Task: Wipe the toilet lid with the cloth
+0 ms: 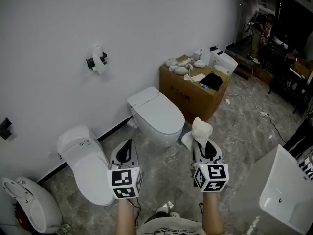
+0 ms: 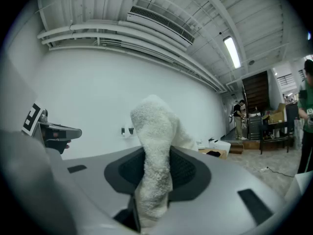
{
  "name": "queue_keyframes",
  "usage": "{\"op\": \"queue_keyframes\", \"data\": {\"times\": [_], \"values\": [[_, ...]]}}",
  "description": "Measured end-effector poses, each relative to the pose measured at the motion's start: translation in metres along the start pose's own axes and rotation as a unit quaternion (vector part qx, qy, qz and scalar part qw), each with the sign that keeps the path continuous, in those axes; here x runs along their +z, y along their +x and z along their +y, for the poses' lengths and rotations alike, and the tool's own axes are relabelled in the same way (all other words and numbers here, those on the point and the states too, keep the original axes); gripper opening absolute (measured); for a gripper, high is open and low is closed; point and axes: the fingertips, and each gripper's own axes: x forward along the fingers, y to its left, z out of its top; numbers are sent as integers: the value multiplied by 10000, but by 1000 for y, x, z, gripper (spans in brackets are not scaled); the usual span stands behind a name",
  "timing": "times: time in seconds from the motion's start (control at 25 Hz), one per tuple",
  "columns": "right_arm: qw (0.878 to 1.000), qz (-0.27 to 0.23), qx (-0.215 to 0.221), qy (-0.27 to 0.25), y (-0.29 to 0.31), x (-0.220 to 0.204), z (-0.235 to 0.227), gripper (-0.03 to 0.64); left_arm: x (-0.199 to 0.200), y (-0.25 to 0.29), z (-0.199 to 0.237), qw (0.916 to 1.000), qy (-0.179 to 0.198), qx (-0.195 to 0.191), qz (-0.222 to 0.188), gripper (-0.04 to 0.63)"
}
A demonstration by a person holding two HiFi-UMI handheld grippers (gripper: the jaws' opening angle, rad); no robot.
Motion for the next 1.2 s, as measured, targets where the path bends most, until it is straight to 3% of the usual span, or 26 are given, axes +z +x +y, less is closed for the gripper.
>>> {"op": "queue_keyframes", "data": {"times": [1.2], "values": [[9999, 24, -118, 18, 25, -10, 13, 114, -9, 22, 25, 9999, 2, -105, 4, 9]]}}
